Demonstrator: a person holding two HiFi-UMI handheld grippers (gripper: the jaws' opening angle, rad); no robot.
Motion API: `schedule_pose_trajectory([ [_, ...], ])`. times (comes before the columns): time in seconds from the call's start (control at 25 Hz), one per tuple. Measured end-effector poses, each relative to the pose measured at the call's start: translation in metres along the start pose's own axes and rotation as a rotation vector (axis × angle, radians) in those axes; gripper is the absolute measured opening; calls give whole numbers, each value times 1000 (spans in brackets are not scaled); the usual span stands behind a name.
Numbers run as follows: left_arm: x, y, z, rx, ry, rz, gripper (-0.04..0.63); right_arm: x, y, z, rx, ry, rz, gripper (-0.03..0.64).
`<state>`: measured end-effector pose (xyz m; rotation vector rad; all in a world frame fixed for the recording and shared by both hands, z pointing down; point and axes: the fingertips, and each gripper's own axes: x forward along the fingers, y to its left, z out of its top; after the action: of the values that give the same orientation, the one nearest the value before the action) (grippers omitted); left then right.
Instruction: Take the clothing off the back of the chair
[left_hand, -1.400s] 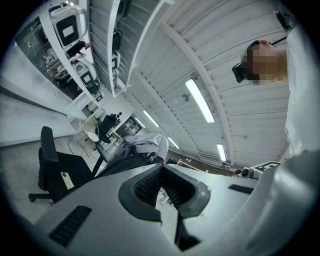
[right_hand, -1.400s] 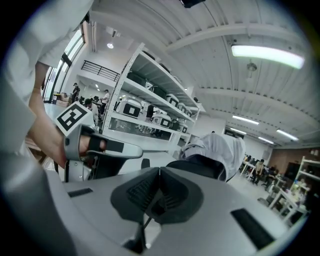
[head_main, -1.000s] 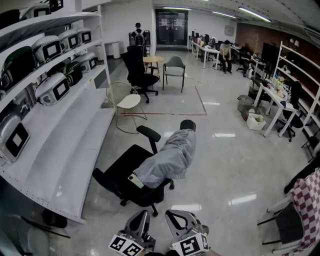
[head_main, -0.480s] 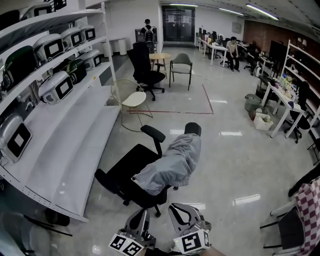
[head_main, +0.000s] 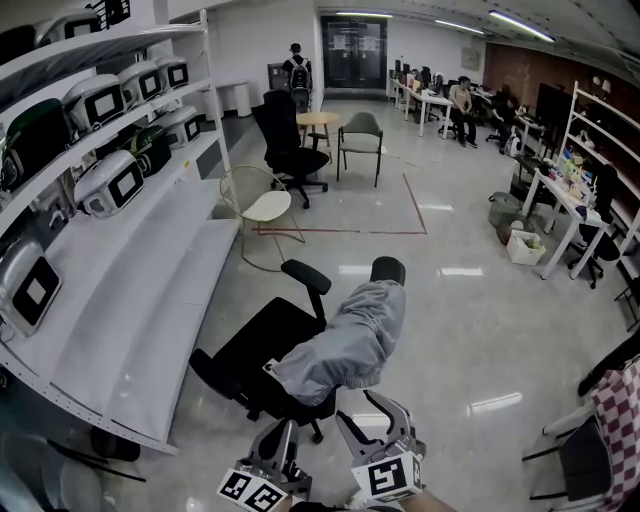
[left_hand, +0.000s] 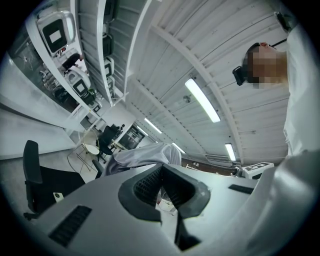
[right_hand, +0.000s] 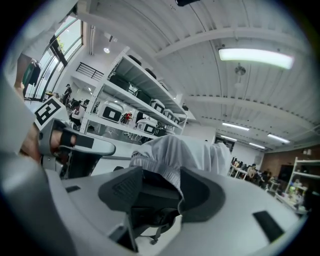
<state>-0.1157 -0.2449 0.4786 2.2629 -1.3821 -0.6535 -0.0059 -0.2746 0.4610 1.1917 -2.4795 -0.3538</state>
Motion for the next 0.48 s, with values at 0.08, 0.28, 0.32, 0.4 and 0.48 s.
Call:
schedule_pose_trajectory([
  [0.08, 4, 3, 3, 2, -7, 1, 9, 4, -5, 1, -1, -1, -10, 242],
  [0.28, 14, 9, 9, 5, -19, 0, 9, 15, -12, -2, -9, 7, -13, 270],
  [0.32, 15, 11, 10, 6, -21, 1, 9, 18, -13, -3, -7, 11, -10, 275],
  [0.4, 17, 14, 12, 5, -22, 8, 9, 22, -16, -5, -5, 17, -9, 280],
  [0.48, 19, 18, 14, 9, -25, 15, 9, 27, -18, -6, -7, 16, -10, 285],
])
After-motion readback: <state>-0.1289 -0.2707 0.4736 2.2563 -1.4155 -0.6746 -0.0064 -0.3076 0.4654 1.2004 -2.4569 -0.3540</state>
